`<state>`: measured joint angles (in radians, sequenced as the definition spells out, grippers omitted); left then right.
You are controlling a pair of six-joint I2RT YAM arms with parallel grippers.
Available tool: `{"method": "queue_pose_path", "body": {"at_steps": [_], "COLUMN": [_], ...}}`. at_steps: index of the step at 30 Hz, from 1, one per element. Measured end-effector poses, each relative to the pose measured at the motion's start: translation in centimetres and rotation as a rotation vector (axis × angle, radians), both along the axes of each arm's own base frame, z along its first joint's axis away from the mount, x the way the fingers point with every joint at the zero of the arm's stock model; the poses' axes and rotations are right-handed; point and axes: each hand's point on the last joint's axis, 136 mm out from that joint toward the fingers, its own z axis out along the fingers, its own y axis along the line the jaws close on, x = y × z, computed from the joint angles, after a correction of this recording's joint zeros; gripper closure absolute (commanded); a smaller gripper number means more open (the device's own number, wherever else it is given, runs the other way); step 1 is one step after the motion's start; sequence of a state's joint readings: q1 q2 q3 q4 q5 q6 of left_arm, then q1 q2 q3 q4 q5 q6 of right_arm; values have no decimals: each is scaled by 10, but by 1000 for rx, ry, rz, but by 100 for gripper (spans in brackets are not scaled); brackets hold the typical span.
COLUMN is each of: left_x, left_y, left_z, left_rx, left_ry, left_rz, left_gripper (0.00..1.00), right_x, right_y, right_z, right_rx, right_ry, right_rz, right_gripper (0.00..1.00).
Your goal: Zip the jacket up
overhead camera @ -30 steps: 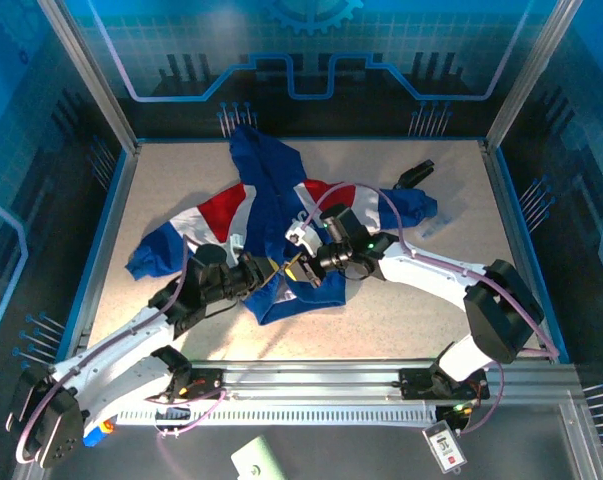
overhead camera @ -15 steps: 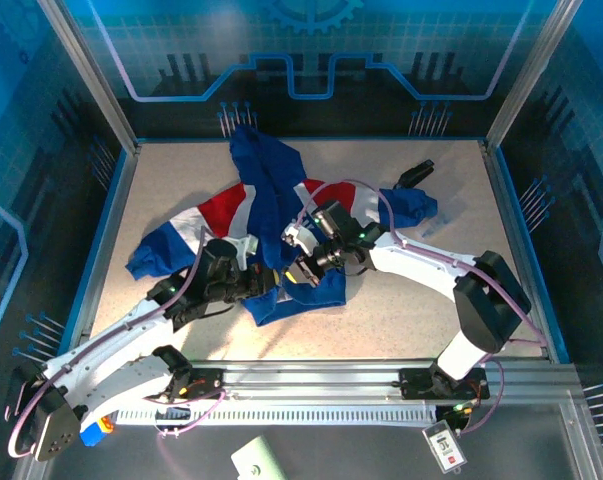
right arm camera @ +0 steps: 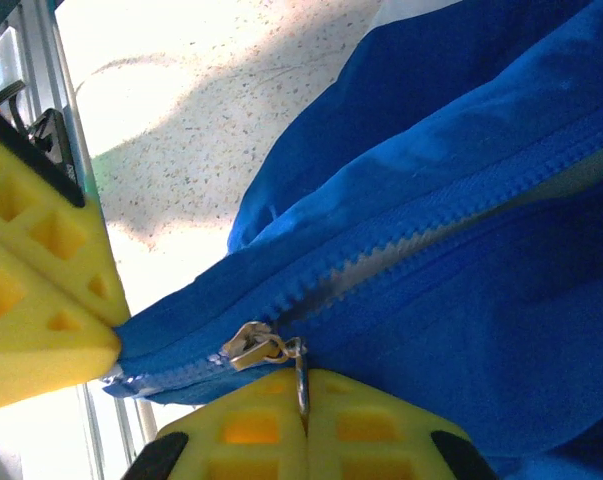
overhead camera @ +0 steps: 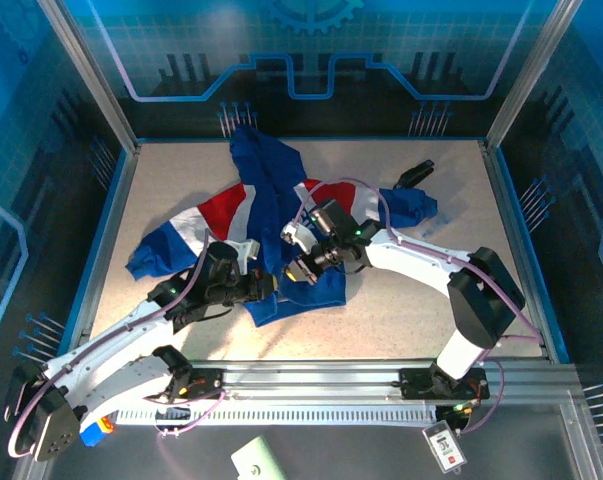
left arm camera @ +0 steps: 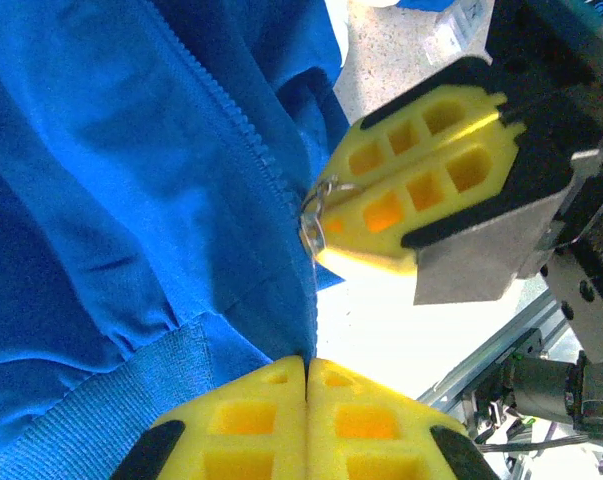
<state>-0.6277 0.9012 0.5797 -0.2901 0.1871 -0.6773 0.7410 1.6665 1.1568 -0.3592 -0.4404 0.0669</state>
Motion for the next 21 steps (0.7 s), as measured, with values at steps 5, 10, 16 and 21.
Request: {"method": "queue_pose_path", "body": {"at_steps": [5, 10, 16, 21], "left_x": [-4, -8, -11, -15], "left_y": [3, 6, 8, 11], "left_z": [-3, 0, 1, 4], "left_rx": [13, 11, 11, -1], "left_ry": [18, 17, 22, 28], "left_rz": [1, 2, 4, 16], "left_gripper": [100, 100, 100, 100], "right_x": [12, 20, 31, 40], "right_y": [0, 2, 6, 8], "right_z": [-5, -5, -5, -6], "right_rx": [-19, -23, -28, -32], "right_ry": [4, 7, 0, 4], "right_rz": [-32, -47, -64, -76], "right_gripper": [100, 100, 100, 100]}}
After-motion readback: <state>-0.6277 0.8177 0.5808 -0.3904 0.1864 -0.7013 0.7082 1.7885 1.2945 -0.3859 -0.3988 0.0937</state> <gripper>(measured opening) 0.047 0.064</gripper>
